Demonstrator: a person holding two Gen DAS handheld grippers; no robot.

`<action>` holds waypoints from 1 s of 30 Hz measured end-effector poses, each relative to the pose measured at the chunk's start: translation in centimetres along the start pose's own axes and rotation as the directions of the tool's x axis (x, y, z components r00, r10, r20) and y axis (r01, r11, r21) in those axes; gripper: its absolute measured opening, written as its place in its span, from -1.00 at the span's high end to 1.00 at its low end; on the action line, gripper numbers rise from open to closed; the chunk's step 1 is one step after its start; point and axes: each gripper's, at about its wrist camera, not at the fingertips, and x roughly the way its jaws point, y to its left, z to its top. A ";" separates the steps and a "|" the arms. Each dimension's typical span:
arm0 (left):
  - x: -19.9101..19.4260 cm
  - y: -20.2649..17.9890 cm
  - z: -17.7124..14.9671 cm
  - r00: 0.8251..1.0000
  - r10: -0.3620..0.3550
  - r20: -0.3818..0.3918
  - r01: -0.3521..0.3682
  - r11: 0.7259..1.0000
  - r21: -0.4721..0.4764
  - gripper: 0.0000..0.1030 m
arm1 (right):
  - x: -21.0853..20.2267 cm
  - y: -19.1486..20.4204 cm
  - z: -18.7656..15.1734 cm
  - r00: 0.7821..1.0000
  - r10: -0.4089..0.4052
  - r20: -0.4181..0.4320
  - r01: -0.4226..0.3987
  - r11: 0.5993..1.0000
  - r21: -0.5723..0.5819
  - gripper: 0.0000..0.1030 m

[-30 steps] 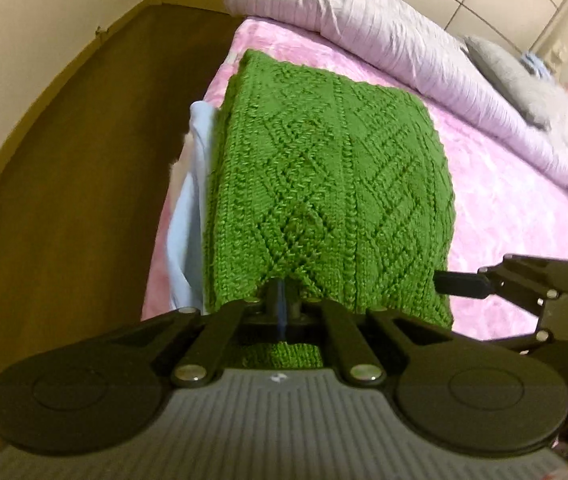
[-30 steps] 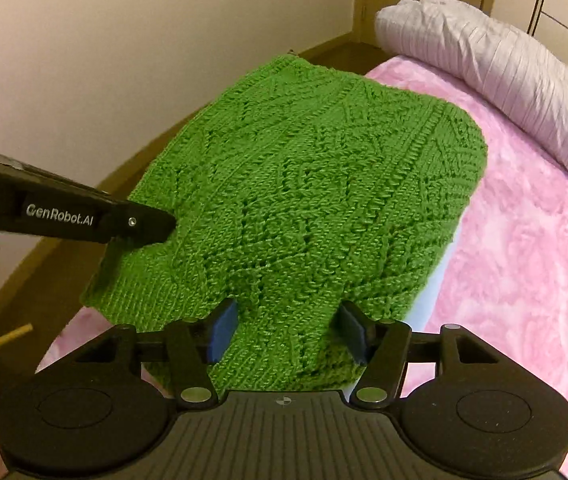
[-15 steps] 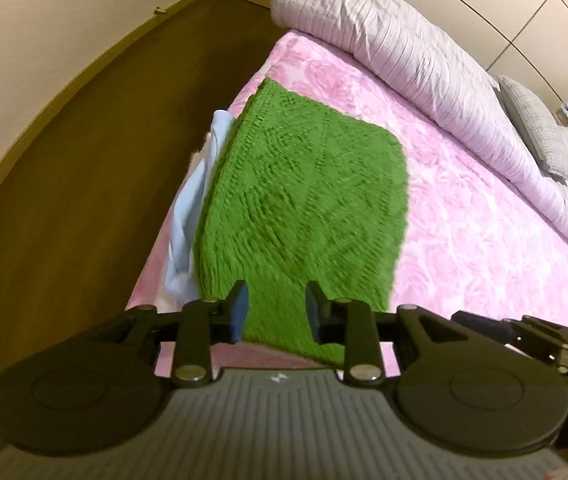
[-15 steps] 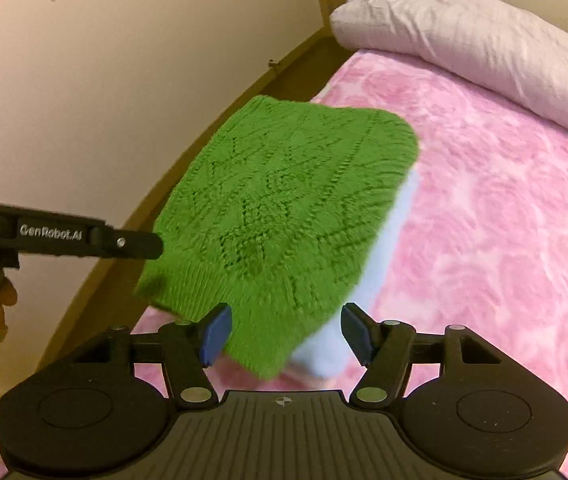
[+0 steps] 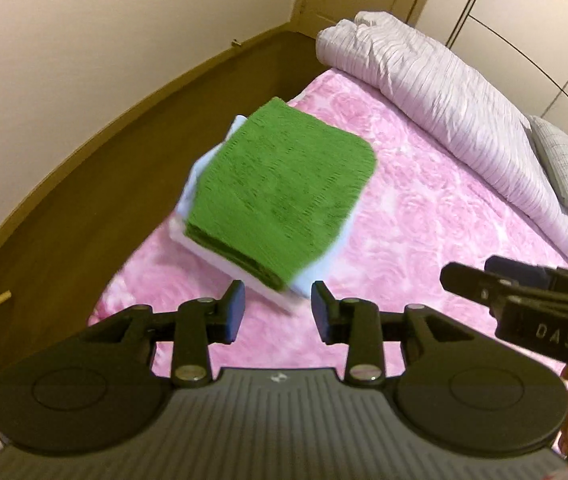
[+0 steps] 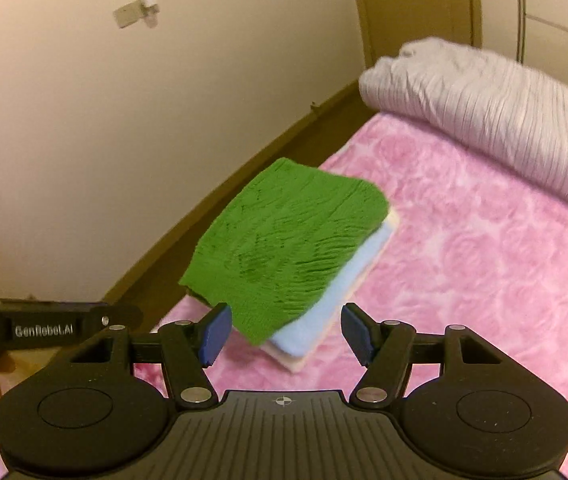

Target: Fold clothes

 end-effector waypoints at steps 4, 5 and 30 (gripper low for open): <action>-2.7 -4.6 -2.9 0.998 0.055 0.039 -0.054 0.998 -0.031 0.38 | -3.8 -2.2 -1.3 0.999 0.033 0.004 -0.032 0.997 -0.077 -0.25; -3.3 -5.6 -3.5 0.996 0.069 0.048 -0.067 0.997 -0.033 0.38 | -4.6 -2.8 -1.7 1.000 0.027 0.008 -0.026 0.996 -0.088 -0.25; -6.1 -16.2 -9.2 0.962 0.271 0.043 -0.263 0.955 -0.140 0.38 | -10.3 -11.0 -5.5 0.987 0.140 -0.083 -0.151 0.977 -0.148 -0.25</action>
